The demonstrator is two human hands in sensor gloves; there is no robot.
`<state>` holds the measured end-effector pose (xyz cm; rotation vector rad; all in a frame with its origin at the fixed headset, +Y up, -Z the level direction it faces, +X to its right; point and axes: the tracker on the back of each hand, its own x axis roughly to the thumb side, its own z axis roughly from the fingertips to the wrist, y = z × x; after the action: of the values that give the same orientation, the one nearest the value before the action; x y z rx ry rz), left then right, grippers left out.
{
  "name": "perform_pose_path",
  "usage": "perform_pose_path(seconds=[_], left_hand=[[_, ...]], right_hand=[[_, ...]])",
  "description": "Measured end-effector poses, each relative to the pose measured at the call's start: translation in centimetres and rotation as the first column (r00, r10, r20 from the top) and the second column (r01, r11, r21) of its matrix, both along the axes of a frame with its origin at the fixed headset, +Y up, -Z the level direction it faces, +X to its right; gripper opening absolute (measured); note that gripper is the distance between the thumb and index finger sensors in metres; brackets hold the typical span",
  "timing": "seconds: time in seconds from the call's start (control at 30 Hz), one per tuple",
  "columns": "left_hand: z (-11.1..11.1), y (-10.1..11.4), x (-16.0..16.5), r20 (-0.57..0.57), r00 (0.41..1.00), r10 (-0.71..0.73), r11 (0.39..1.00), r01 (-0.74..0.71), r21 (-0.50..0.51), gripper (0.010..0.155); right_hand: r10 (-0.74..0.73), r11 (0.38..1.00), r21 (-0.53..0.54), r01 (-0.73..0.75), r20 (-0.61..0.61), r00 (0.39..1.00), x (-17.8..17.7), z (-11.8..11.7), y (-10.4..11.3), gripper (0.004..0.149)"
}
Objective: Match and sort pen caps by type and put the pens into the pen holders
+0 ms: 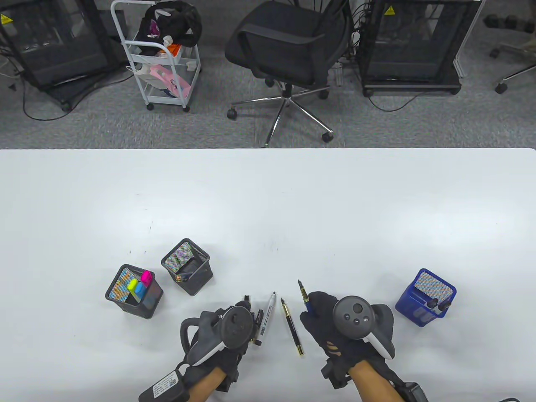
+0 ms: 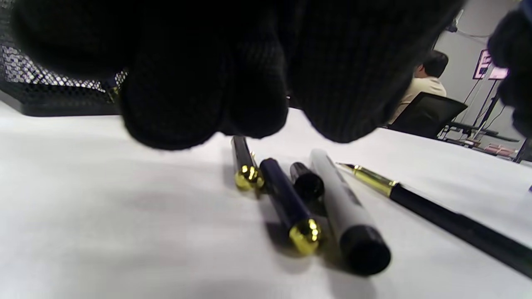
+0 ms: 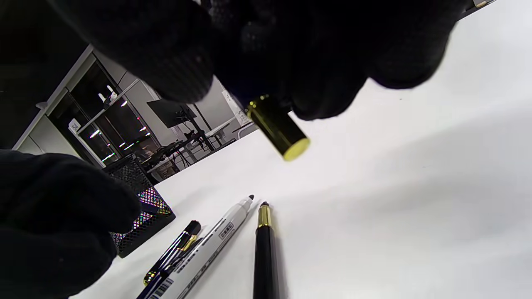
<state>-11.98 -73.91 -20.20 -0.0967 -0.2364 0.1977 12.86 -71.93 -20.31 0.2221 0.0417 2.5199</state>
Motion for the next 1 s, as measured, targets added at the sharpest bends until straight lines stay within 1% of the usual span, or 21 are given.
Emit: perform_pose_path(seconds=[0.2,0.4,0.53,0.67,0.87,1.0], left_hand=[[0.3,-0.8,1.0,0.02,0.997,-0.073,0.997,0.073,0.027,0.056],[0.2,-1.4,1.3,0.01,0.995,-0.102,0.995,0.102,0.013,0.056],[0.1,-1.6,1.2,0.005,0.994,-0.106,0.994,0.106,-0.005,0.056],[0.3,-1.8,1.2,0.002,0.988,-0.155,0.988,0.155,-0.026,0.057],[0.4,-1.7,1.4,-0.019,0.972,-0.234,0.972,0.234,-0.02,0.059],[0.5,-1.7,1.6,-0.01,0.967,-0.255,0.967,0.255,-0.002,0.059]], right_hand=[[0.006,1.0,0.012,-0.006,-0.004,1.0,0.1,0.0,0.2,0.052],[0.022,0.999,0.024,-0.022,-0.011,1.0,0.2,0.1,0.2,0.052],[0.035,0.999,0.03,-0.034,-0.013,0.999,0.3,0.1,0.3,0.052],[0.043,0.998,0.035,-0.042,-0.014,0.999,0.2,0.2,0.3,0.052],[0.053,0.998,0.046,-0.052,-0.02,0.998,0.0,0.4,0.5,0.053],[0.056,0.998,0.043,-0.055,-0.021,0.998,0.0,0.5,0.5,0.052]])
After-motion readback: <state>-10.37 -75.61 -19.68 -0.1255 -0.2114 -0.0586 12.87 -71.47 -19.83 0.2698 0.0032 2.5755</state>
